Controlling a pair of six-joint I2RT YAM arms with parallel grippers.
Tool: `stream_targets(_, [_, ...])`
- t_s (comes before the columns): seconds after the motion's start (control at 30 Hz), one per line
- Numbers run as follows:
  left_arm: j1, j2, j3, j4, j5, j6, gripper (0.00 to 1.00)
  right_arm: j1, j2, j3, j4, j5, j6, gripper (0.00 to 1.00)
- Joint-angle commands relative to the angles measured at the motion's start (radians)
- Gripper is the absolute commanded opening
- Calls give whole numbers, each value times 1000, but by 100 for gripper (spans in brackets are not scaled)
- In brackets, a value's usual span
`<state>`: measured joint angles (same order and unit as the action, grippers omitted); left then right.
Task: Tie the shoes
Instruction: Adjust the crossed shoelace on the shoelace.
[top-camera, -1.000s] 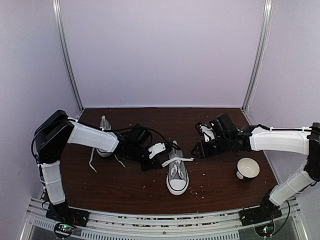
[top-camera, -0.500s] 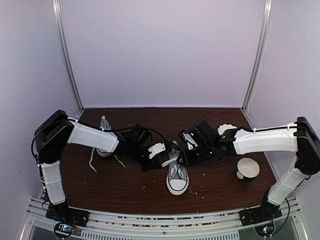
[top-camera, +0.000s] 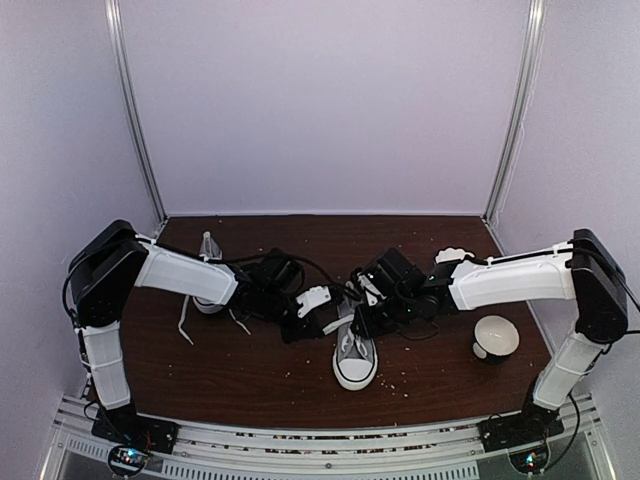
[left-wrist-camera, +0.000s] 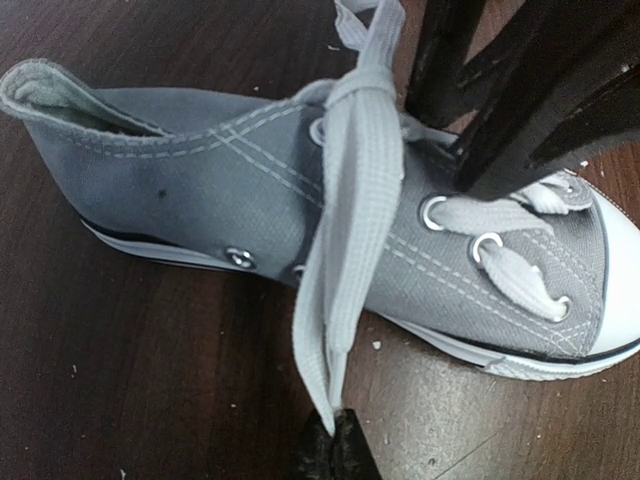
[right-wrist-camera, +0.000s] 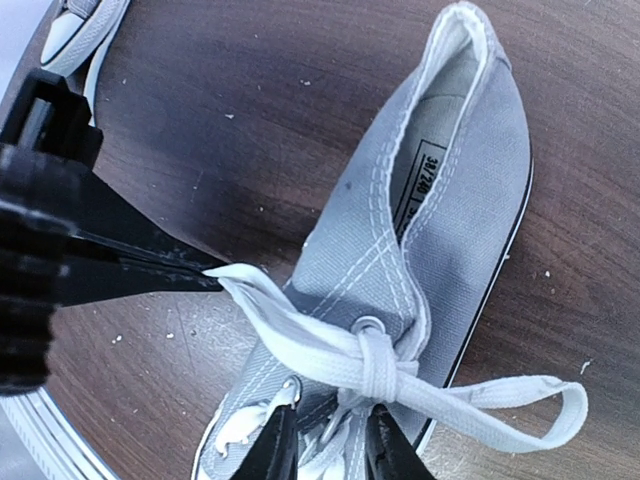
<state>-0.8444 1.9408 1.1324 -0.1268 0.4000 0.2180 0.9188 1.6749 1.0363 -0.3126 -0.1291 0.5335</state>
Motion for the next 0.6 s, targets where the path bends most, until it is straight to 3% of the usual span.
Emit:
stream_targets(0.0, [1, -11, 16, 14, -5, 12, 0, 4, 22, 30, -15, 36, -7, 23])
stream_targets(0.17, [0, -12, 21, 10, -7, 14, 0, 4, 18, 31, -16, 39, -12, 1])
stream_targets(0.43, [2, -12, 23, 7, -10, 12, 0, 4, -35, 17, -56, 31, -28, 0])
stream_targets(0.57, [2, -42, 10, 28, -9, 21, 34, 4, -44, 12, -69, -15, -37, 0])
